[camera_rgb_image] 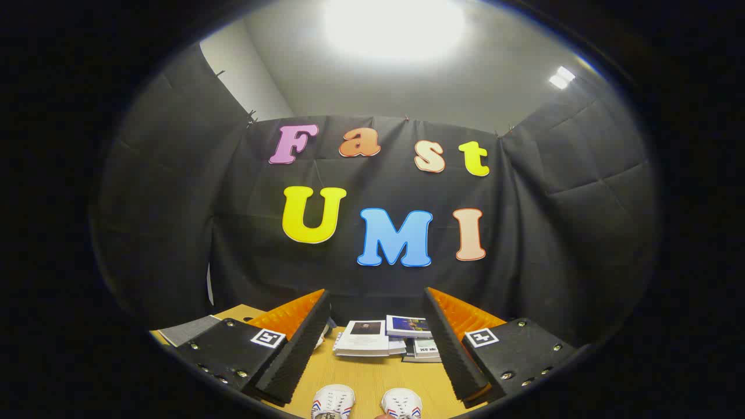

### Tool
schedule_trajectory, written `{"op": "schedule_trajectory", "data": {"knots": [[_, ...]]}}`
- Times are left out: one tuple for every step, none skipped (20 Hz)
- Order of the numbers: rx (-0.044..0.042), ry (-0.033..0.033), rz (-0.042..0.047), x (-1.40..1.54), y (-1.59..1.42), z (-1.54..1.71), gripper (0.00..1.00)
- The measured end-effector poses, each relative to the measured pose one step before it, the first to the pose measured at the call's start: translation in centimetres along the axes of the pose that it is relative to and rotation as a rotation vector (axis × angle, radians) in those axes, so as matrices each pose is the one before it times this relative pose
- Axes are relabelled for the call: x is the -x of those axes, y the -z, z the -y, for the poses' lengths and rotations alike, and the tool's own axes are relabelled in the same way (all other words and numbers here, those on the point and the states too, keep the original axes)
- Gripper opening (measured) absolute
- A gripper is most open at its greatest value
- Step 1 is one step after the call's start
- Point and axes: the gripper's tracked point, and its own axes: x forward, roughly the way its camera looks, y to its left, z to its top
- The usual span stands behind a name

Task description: Open the storage box then place both shoes into the box .Put the left shoe in first, then the right shoe, with the right side of both shoes facing outward in a uniform manner.

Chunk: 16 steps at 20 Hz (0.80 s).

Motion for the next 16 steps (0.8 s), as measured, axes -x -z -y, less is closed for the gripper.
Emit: {"op": "schedule_trajectory", "data": {"knots": [[-0.00111, 0.00351, 0.00368, 0.094, -0.107, 0.112, 0.97], [-0.00168, 0.00316, -0.00011, 0.157, 0.121, 0.134, 0.97], [-0.00255, 0.00292, -0.00075, 0.017, 0.045, 0.052, 0.97], [-0.00317, 0.00254, -0.00119, 0.015, 0.167, 0.125, 0.97], [-0.00261, 0.00185, -0.00129, 0.079, 0.052, 0.037, 0.97], [-0.00205, 0.00217, -0.00179, 0.156, 0.115, 0.035, 0.97], [-0.00115, 0.00062, 0.00000, 0.045, -0.020, 0.010, 0.97], [-0.00082, 0.00177, 0.00113, 0.057, 0.047, 0.077, 0.97], [0.00041, 0.00135, 0.00003, 0.116, -0.077, 0.018, 0.97], [-0.00084, 0.00094, 0.00077, -0.010, 0.089, 0.041, 0.97], [-0.00018, -0.00002, 0.00054, -0.023, -0.030, 0.017, 0.97], [-0.00050, -0.00032, 0.00067, 0.031, 0.056, 0.002, 0.97], [0.00133, 0.00107, -0.00032, 0.008, -0.012, 0.027, 0.97], [0.00312, 0.00056, 0.00064, 0.016, 0.009, -0.031, 0.97], [0.00192, -0.00174, 0.00101, -0.004, -0.030, -0.050, 0.97], [0.00078, -0.00240, 0.00112, 0.047, -0.013, -0.139, 0.97]]}}
